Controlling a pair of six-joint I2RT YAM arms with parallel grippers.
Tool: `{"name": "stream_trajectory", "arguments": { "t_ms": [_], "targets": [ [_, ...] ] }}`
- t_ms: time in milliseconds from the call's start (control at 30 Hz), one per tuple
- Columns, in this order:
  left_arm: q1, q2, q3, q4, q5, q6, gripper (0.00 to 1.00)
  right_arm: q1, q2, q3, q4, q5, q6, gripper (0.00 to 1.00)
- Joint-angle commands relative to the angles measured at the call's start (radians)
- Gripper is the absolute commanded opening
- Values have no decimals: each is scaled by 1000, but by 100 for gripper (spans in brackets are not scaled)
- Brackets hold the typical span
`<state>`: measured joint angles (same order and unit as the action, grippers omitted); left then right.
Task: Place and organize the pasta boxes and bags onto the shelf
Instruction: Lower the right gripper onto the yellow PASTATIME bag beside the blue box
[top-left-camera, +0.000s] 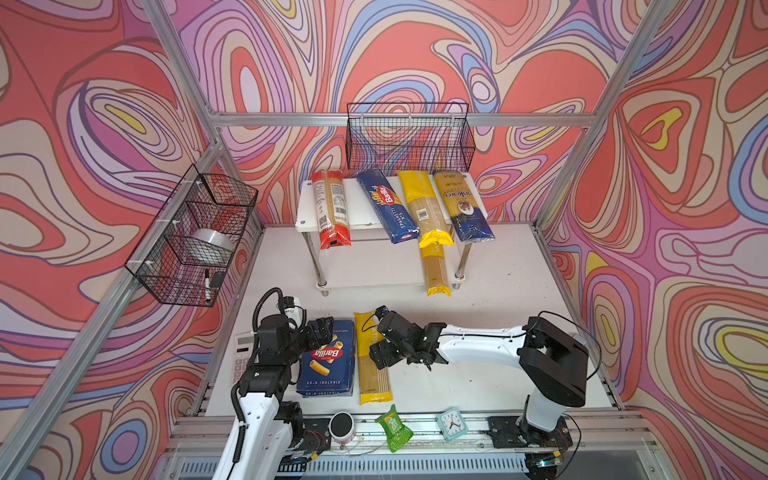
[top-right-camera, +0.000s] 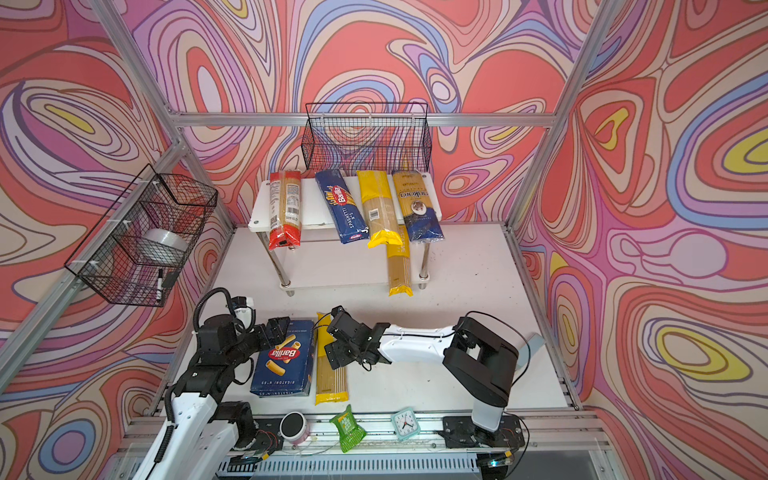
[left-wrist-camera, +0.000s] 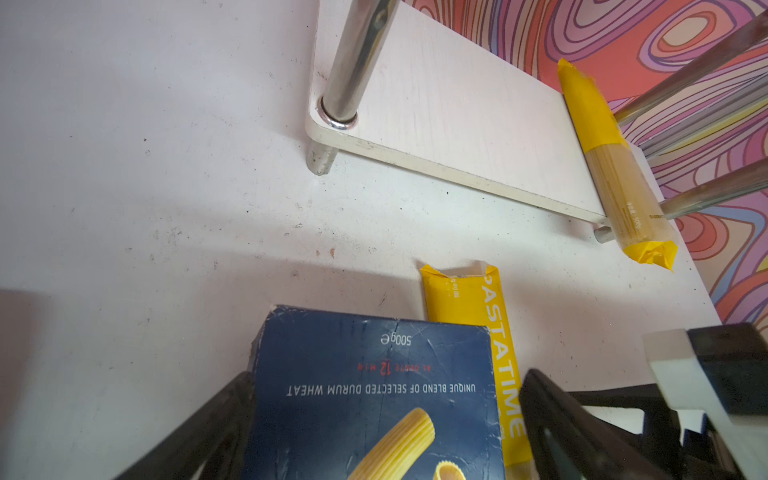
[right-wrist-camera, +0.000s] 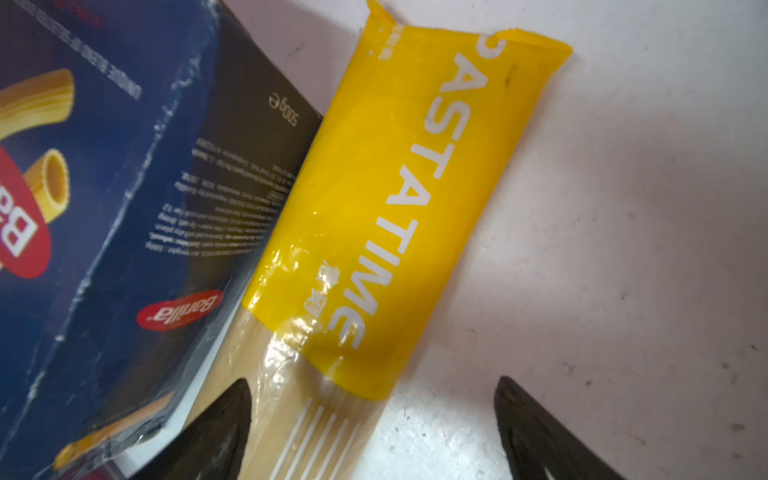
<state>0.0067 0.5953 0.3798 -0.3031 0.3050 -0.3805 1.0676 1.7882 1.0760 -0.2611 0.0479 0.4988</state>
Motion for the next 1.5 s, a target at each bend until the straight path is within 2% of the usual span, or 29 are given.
{"name": "stream_trajectory", "arguments": {
  "t_ms": [0,200,467,700,833,1000,1100,1200,1367,1467],
  "targets": [
    [2,-16,14,24,-18,45,100,3,57,37,-6,13,-43,94],
    [3,-17,-16,46,-41,113,100,2,110,62,-48,54,-65,96],
    [3,-56,-30,46,-50,107,100,-14,148,101,-139,137,-71,96],
    [2,-49,-28,46,-43,110,100,-113,124,43,-128,69,-83,94],
    [3,-49,-29,46,-46,109,100,-217,78,0,-138,46,-122,93],
    [3,-54,-31,46,-49,107,100,-239,1,-24,-130,38,-159,93],
    [3,-56,-30,45,-43,110,100,-239,-69,-39,-104,-17,-115,95],
    [3,-58,-32,46,-43,109,100,-225,-120,-64,-63,-58,-2,97],
    [3,-55,-31,45,-44,108,100,-106,-98,-25,-165,79,144,99],
    [3,-51,-29,46,-44,109,100,-63,-41,29,-241,104,192,98]
  ]
}}
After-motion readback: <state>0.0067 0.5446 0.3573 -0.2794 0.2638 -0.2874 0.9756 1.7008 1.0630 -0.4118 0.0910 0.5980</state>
